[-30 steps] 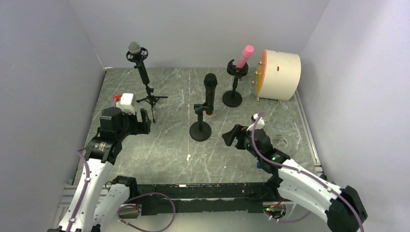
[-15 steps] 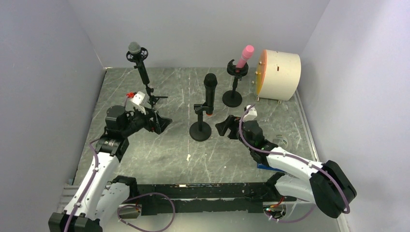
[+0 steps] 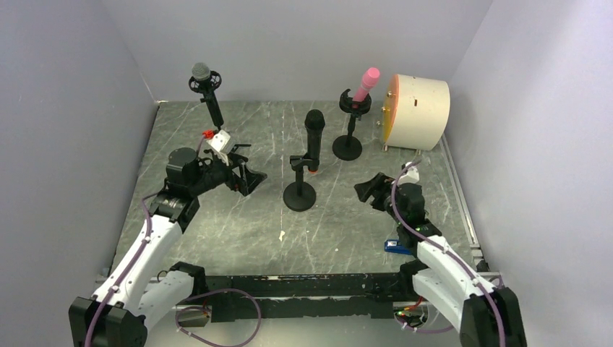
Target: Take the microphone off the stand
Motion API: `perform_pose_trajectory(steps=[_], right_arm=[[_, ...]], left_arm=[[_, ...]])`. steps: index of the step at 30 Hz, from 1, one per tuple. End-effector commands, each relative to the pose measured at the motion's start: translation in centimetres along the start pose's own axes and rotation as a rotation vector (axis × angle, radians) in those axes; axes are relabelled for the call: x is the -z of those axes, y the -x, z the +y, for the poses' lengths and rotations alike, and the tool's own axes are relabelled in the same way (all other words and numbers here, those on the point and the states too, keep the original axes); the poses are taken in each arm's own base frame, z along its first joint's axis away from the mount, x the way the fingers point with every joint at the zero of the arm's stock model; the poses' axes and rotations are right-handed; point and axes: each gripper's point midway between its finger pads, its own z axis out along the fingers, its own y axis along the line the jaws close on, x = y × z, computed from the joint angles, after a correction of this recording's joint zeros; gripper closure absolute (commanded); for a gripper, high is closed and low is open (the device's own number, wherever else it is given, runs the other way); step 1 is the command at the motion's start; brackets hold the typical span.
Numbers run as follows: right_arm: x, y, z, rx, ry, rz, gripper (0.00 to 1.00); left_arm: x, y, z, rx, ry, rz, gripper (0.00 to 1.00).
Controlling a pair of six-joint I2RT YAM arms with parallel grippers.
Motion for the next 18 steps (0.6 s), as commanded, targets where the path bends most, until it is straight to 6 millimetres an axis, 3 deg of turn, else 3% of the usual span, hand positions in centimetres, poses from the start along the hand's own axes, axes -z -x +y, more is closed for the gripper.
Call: perform_pose_trajectory(steps=[1, 7, 10, 18], right_arm=[[0.9, 0.9, -1.6, 0.017, -0.004, 0.052, 0.22], [0.9, 2.0, -1.8, 0.010, 0.034, 0.101, 0.26], [0.7, 1.9, -0.9, -0.003, 0.087, 0.128, 0.27], [0.6, 1.7, 0.1, 0.022, 0.143, 0.177, 0.26]], left_arm=[[0.4, 2.2, 0.5, -0.078, 0.045, -0.052, 0.05], [1.0, 3.9, 1.1, -0.102, 0.104, -0.081, 0.05], [1.5, 5.5, 1.4, -0.124, 0.145, -0.093, 0.05], [4.4, 12.6, 2.0, -0.191, 0.297, -0.187, 0.05]])
